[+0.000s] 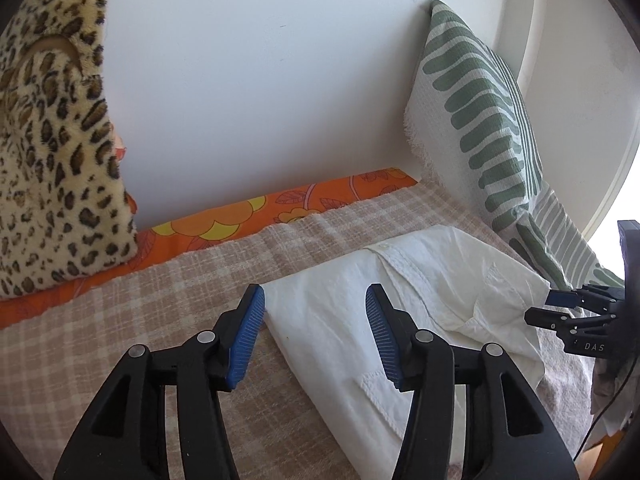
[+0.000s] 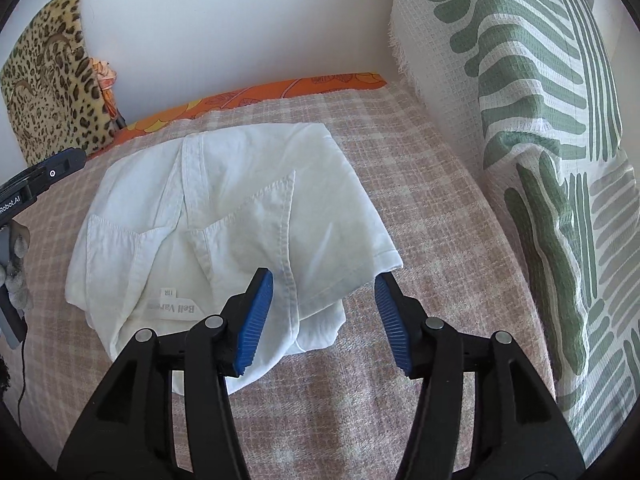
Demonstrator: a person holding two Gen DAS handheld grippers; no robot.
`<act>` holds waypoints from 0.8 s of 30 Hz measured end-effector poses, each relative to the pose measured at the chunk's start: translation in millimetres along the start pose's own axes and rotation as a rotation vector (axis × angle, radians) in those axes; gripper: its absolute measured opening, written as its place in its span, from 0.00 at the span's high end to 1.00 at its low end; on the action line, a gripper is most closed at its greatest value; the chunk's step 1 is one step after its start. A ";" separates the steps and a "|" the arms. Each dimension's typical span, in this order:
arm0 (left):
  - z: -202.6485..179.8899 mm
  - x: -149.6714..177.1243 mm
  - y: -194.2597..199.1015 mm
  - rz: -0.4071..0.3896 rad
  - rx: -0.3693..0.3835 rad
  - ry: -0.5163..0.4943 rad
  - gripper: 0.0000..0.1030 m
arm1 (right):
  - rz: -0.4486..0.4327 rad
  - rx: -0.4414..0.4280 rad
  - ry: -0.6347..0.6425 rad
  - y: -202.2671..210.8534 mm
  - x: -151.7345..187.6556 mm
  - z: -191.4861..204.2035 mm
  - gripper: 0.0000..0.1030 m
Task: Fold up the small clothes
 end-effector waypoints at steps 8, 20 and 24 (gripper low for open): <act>-5.6 13.4 41.7 -0.030 -0.002 -0.007 0.37 | -0.097 -0.005 -0.036 48.4 4.0 6.5 0.33; -26.8 49.6 122.4 -0.099 -0.007 -0.044 0.28 | -0.186 0.014 -0.042 98.5 44.0 40.6 0.20; -33.1 66.4 150.5 -0.130 -0.014 -0.055 0.23 | -0.220 0.044 -0.049 118.2 61.4 53.4 0.14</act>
Point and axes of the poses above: each gripper's, at about its wrist camera, not at the fingertips, and y roughly against the way its jaws point, z to its left, x to its underside, the point moved 5 cm from there along -y, roughly the way its jaws point, and after that the axes turned 9 degrees about z, right-handed, at the moved point
